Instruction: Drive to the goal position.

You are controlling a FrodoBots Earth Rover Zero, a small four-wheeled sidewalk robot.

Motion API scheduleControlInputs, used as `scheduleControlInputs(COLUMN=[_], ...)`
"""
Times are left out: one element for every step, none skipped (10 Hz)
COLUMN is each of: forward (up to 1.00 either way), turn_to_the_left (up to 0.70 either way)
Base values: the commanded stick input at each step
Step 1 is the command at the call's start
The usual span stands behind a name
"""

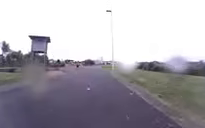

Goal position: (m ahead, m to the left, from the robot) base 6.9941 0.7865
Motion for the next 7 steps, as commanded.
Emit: scheduleControlInputs(forward=[1.0, 1.0, 1.0, 1.0, 1.0, 1.0, 1.0], turn_to_the_left=[0.0, 0.0, 0.0, 0.0, 0.0, 0.0, 0.0])
